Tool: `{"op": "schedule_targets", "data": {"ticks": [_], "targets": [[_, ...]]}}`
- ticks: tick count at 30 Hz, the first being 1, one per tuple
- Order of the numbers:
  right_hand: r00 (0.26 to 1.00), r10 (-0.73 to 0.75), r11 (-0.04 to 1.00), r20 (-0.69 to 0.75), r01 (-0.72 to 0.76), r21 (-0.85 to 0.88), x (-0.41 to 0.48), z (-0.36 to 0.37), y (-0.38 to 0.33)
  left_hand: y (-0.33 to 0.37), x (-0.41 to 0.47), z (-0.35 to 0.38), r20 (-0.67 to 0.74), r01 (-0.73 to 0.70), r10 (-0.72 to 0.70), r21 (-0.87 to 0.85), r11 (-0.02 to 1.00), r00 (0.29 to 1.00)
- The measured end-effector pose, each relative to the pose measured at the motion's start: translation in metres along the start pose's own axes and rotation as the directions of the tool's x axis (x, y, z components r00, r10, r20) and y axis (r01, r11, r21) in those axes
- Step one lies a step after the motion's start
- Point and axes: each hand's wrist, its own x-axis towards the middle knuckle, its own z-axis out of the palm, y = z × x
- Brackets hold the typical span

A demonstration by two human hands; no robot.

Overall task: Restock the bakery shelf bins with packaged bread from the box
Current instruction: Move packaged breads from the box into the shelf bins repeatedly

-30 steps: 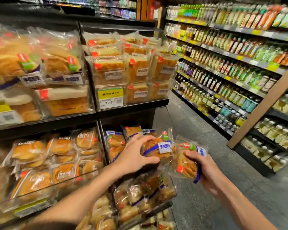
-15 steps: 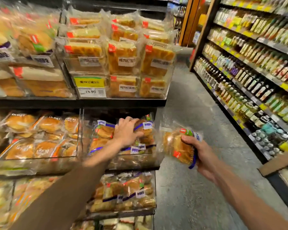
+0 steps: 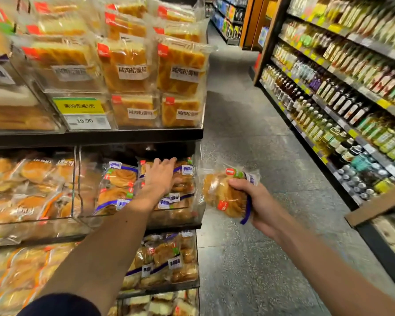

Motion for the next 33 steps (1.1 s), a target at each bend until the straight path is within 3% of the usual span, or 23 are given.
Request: {"op": "schedule_targets", "data": {"ticks": [7, 9, 11, 12, 13, 14, 15, 16, 18, 19, 21, 28, 30, 33], "targets": [[0.997, -0.018, 0.999, -0.081, 0.021, 0.033, 0.002, 0.016, 0.008, -0.019, 0.001, -0.004, 0.028, -0.044, 0.042, 0.075, 0.996, 0.999], [0.996, -0.027, 0.998, -0.083, 0.031, 0.046, 0.001, 0.024, 0.01, -0.027, -0.004, -0.011, 0.059, -0.064, 0.065, -0.025, 0.998, 0.996], [0.995, -0.035, 0.997, -0.092, 0.041, 0.062, 0.001, 0.034, 0.011, -0.033, -0.015, -0.03, -0.025, -0.071, 0.067, -0.266, 0.961, 0.997], [0.995, -0.035, 0.997, -0.094, 0.041, 0.066, 0.0, 0.042, 0.011, -0.036, -0.022, -0.04, -0.064, -0.056, 0.03, -0.458, 0.887, 0.997], [0.995, -0.036, 0.997, -0.091, 0.042, 0.071, 0.002, 0.048, 0.012, -0.037, -0.033, -0.055, -0.024, -0.007, -0.012, -0.668, 0.744, 1.0], [0.996, -0.03, 0.996, -0.087, 0.037, 0.077, 0.003, 0.057, 0.013, -0.037, -0.044, -0.069, 0.101, 0.091, -0.01, -0.839, 0.536, 0.995], [0.996, -0.028, 0.996, -0.083, 0.034, 0.081, 0.006, 0.065, 0.015, -0.039, -0.057, -0.081, 0.232, 0.199, 0.061, -0.919, 0.34, 0.971], [0.997, -0.016, 0.996, -0.069, 0.022, 0.091, 0.008, 0.077, 0.017, -0.044, -0.068, -0.087, 0.289, 0.247, 0.156, -0.937, 0.247, 0.944], [1.0, 0.016, 0.991, -0.009, -0.015, 0.13, 0.011, 0.098, 0.021, -0.055, -0.085, -0.093, 0.259, 0.184, 0.261, -0.942, 0.279, 0.93], [0.999, 0.029, 0.987, 0.029, -0.034, 0.159, 0.012, 0.107, 0.022, -0.063, -0.09, -0.092, 0.219, 0.139, 0.252, -0.944, 0.298, 0.943], [0.997, 0.012, 0.976, 0.081, -0.03, 0.214, 0.011, 0.119, 0.02, -0.079, -0.093, -0.095, 0.195, 0.151, 0.166, -0.958, 0.244, 0.967], [0.968, -0.108, 0.993, -0.228, 0.116, 0.022, 0.014, 0.1, -0.001, -0.115, -0.084, -0.085, 0.257, 0.265, -0.079, -0.956, 0.124, 0.963], [0.965, -0.134, 0.99, -0.225, 0.121, -0.07, 0.011, 0.095, -0.002, -0.106, -0.082, -0.085, 0.261, 0.271, -0.106, -0.957, 0.099, 0.96], [0.967, -0.162, 0.982, -0.197, 0.138, -0.128, 0.012, 0.091, -0.006, -0.087, -0.076, -0.084, 0.265, 0.278, -0.101, -0.95, 0.143, 0.959]]}}
